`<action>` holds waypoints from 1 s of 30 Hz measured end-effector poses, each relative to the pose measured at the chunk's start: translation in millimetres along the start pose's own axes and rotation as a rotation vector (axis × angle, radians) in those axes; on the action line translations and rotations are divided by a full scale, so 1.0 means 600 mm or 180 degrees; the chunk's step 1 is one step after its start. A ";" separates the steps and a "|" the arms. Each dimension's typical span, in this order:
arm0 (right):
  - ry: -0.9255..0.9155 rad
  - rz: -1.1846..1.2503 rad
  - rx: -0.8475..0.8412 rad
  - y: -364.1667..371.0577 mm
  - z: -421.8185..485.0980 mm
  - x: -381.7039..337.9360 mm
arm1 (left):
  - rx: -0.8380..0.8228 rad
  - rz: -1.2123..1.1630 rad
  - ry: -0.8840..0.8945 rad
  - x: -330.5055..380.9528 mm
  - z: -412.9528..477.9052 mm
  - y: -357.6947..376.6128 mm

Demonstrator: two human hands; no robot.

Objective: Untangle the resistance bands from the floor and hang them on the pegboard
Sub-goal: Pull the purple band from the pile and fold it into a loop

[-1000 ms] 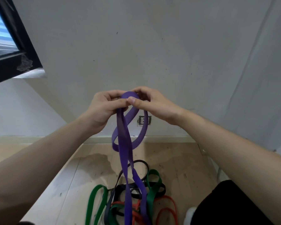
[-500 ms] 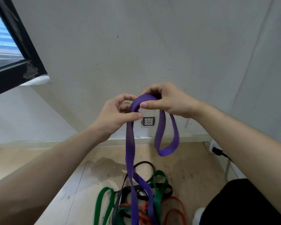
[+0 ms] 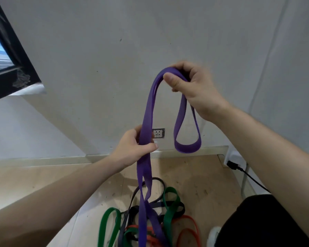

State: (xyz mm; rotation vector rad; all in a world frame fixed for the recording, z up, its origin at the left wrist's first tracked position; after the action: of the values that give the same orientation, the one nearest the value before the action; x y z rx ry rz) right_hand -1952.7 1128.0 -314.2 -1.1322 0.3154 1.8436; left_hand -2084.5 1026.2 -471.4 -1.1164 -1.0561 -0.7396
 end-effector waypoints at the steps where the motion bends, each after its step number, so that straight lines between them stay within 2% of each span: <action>1: -0.0016 -0.0009 0.0087 -0.009 0.002 0.000 | 0.0003 0.0007 0.0012 0.001 0.000 0.001; 7: 0.0287 -0.0085 0.0325 -0.052 0.007 0.047 | 0.0126 -0.0046 0.0039 0.003 0.002 -0.008; 12: 0.0837 0.0069 0.0496 -0.091 -0.004 0.118 | 0.0278 -0.0218 0.0008 0.003 0.006 -0.038; 15: 0.1129 0.0146 0.0410 -0.097 -0.014 0.157 | 0.0396 -0.0260 -0.0034 0.004 0.009 -0.053; 23: 0.1750 -0.0196 -0.0573 -0.098 -0.063 0.240 | 0.0547 -0.0700 0.0054 0.024 -0.001 -0.089; 30: 0.2051 -0.0683 -0.1569 -0.059 -0.100 0.275 | 0.0397 -0.0857 0.0045 0.048 0.000 -0.105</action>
State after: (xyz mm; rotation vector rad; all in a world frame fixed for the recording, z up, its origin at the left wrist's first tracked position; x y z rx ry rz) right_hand -1915.1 1204.6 -472.0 -2.0165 0.0875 1.3559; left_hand -2130.8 1008.3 -422.9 -0.8706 -1.2382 -0.8795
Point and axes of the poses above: each hand's wrist, its own z-axis towards the middle knuckle, its own y-axis out of the palm, x = y × z, the point moved 9 cm from there along z, towards the middle knuckle, and after that the axes turned 1 degree about y, right-handed, at the moved point
